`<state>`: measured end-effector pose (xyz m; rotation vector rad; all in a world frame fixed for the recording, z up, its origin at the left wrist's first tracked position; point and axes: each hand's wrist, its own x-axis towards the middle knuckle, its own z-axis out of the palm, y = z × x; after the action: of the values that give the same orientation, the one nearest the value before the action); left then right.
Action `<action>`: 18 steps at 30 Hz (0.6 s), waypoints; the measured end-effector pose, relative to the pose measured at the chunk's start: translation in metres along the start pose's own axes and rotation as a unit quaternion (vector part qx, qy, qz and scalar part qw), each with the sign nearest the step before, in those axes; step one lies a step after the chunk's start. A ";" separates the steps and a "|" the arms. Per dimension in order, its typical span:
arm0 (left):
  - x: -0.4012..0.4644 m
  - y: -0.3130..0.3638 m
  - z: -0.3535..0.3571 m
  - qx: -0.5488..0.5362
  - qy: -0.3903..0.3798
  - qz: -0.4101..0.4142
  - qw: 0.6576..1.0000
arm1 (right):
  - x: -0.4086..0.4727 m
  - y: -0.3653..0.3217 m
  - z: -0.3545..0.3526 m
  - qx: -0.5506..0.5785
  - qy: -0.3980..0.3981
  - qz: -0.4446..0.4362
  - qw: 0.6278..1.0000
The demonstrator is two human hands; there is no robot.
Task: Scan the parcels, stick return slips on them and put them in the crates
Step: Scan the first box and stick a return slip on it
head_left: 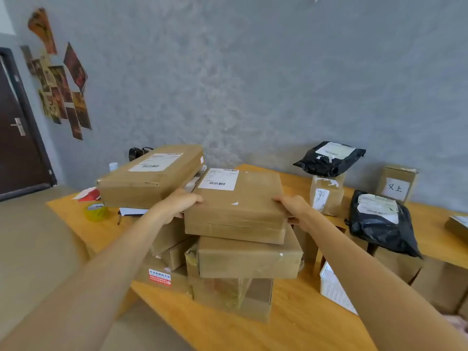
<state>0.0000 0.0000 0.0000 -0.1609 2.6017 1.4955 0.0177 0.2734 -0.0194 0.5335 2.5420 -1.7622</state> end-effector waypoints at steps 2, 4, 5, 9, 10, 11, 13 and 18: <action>0.003 -0.002 -0.001 -0.034 0.007 0.005 0.999 | -0.003 -0.001 0.006 0.047 -0.012 0.023 0.999; 0.005 -0.002 0.000 -0.046 0.007 0.017 0.999 | -0.004 0.000 0.009 0.054 -0.008 0.027 0.998; 0.004 -0.001 0.000 -0.055 0.009 0.026 0.998 | -0.004 0.000 0.009 0.059 0.003 0.023 0.998; 0.005 0.011 -0.002 -0.086 0.017 0.085 0.993 | -0.007 -0.007 -0.001 0.110 0.051 -0.007 0.993; 0.006 0.016 -0.003 -0.090 0.018 0.107 0.990 | -0.009 -0.010 -0.006 0.127 0.060 -0.020 0.990; 0.005 0.021 -0.004 -0.098 0.020 0.128 0.987 | -0.012 -0.014 -0.012 0.143 0.072 -0.038 0.986; 0.004 0.033 -0.003 -0.122 0.018 0.164 0.979 | -0.020 -0.023 -0.026 0.165 0.106 -0.081 0.977; 0.002 0.059 0.007 -0.180 -0.046 0.194 0.963 | -0.048 -0.016 -0.063 0.176 0.187 -0.158 0.954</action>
<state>-0.0113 0.0359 0.0459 0.3964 2.3565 2.0414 0.0699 0.3124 0.0277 0.5345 2.6816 -2.4714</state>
